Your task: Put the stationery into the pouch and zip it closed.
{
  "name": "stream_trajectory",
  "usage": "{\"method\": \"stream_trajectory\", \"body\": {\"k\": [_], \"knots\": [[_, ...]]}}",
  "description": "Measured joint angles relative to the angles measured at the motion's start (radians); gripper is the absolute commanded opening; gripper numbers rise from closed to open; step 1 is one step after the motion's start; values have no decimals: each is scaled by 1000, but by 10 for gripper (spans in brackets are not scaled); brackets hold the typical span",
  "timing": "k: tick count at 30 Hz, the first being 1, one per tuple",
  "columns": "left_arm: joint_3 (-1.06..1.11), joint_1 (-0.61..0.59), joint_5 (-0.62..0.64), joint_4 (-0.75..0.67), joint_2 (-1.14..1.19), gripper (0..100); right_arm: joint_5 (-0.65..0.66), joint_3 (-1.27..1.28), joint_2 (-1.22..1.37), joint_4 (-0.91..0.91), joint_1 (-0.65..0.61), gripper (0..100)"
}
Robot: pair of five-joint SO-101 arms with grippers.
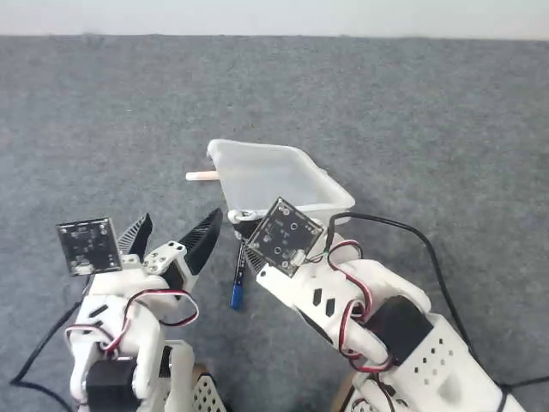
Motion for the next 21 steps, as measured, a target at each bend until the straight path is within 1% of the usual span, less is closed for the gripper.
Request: {"method": "stream_trajectory", "body": {"k": [2, 6, 14, 17, 21], "knots": [[-3, 2, -17, 0, 0, 370, -15, 0, 0, 0, 21, 7], [-6, 52, -28, 14, 0, 370, -52, 0, -2, -21, 55, 7], [-6, 149, -38, 18, 0, 370, -68, 0, -2, -26, 63, 7], [-6, 161, -38, 18, 0, 370, -68, 0, -2, -26, 63, 7], [29, 161, -38, -21, 0, 370, -69, 0, -2, -26, 63, 7]]}}
